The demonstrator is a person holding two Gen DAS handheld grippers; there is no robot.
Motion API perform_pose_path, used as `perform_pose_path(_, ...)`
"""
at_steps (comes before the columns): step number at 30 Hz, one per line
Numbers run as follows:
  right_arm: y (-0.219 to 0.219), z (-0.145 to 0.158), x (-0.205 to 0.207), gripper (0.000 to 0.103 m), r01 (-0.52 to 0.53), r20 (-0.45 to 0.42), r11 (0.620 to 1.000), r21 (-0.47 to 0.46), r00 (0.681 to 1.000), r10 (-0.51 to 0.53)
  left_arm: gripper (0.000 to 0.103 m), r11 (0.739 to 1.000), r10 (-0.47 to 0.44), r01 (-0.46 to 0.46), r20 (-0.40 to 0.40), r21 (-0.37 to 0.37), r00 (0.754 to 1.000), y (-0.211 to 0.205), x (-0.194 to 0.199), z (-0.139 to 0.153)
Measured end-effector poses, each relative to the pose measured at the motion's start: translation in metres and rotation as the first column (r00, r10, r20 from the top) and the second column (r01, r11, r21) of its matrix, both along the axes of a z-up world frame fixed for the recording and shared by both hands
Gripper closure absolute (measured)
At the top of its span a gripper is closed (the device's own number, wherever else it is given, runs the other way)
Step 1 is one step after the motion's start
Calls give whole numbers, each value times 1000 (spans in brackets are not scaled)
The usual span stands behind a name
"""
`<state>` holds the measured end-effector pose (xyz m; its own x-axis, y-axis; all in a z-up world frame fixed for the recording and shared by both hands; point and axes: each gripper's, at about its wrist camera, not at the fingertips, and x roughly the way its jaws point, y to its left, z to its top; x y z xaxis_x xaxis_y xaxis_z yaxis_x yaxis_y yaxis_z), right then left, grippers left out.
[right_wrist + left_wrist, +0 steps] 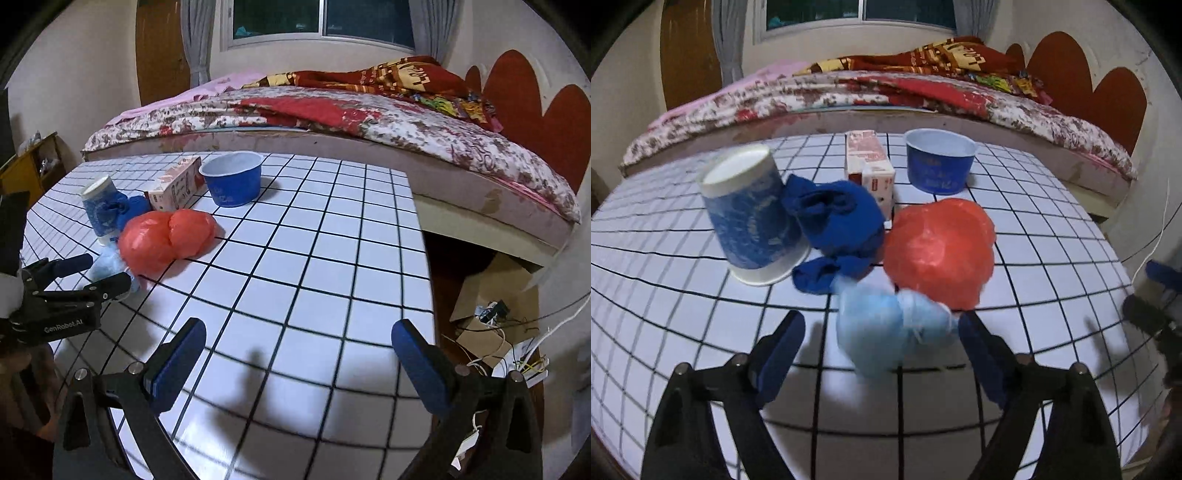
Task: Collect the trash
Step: 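Grasp the blue face mask with left tool while right tool grasps red plastic bag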
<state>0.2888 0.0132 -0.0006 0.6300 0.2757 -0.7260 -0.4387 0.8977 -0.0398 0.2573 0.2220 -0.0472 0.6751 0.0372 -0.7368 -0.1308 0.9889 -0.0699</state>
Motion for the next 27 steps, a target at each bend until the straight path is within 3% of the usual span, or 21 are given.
perform_pose_path(6, 17, -11, 9, 1, -18, -38, 1000, 1, 999, 18, 57, 999, -31, 31, 9, -39, 999, 12, -2, 1)
perform_pose_path(10, 37, -11, 8, 1, -55, -46, 998, 18, 997, 56, 58, 999, -27, 29, 27, -41, 999, 27, -14, 6)
perform_pose_path(17, 97, -6, 16, 1, -140, -67, 986, 89, 987, 146, 58, 998, 58, -58, 54, -1, 997, 63, -24, 9)
perform_pose_path(24, 147, -10, 39, 1, -172, -103, 978, 114, 977, 184, 58, 997, 77, -75, 55, -24, 996, 79, -25, 7)
perform_pose_path(26, 154, -18, 46, 21, -166, -130, 980, 106, 975, 179, 58, 997, 67, -66, 53, -25, 996, 77, -24, 7)
perform_pose_path(27, 155, -22, 49, 44, -163, -151, 982, 100, 973, 177, 58, 998, 60, -59, 53, -21, 997, 75, -24, 7)
